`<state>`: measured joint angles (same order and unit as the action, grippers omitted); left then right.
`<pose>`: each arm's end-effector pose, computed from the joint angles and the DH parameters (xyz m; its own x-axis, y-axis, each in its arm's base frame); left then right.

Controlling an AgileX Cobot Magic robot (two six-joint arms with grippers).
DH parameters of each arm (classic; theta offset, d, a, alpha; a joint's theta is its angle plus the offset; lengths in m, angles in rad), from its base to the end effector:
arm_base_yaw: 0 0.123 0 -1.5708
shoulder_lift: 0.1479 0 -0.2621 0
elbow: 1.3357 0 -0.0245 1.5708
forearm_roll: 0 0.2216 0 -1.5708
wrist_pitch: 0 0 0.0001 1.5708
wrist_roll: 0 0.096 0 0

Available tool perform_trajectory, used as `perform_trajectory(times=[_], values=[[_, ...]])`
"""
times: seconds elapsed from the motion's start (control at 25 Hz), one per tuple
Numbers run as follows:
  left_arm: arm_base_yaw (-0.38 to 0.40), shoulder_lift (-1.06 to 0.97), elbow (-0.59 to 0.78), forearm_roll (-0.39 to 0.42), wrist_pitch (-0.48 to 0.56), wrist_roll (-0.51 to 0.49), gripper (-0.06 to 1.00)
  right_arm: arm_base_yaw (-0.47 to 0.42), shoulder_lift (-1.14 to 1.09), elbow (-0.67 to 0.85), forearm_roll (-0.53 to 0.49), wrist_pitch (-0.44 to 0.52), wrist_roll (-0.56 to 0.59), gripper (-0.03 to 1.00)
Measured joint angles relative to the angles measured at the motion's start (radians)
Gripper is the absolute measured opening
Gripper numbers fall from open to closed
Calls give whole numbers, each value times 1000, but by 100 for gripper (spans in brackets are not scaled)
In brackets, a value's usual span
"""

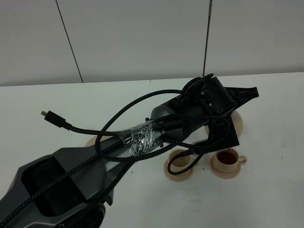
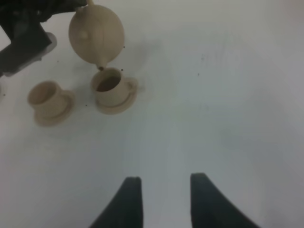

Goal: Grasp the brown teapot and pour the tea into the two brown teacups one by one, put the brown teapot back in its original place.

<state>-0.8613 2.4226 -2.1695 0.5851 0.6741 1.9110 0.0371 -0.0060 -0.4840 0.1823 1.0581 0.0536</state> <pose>0.3566 -0.3644 0.1905 0.7002 0.1699 0.6934 -0.0954 -0.9403 0.3266 -0.0034 0.0151 0.2582 -0.4766 0.1239 -0.8704 -0.1100 0.9738 0.1988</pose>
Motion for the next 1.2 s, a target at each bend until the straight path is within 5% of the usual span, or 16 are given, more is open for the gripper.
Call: perform_trajectory(times=[1.2], values=[[-9, 0, 0, 2, -7, 5, 17, 0, 0, 0, 0, 0, 0, 24]])
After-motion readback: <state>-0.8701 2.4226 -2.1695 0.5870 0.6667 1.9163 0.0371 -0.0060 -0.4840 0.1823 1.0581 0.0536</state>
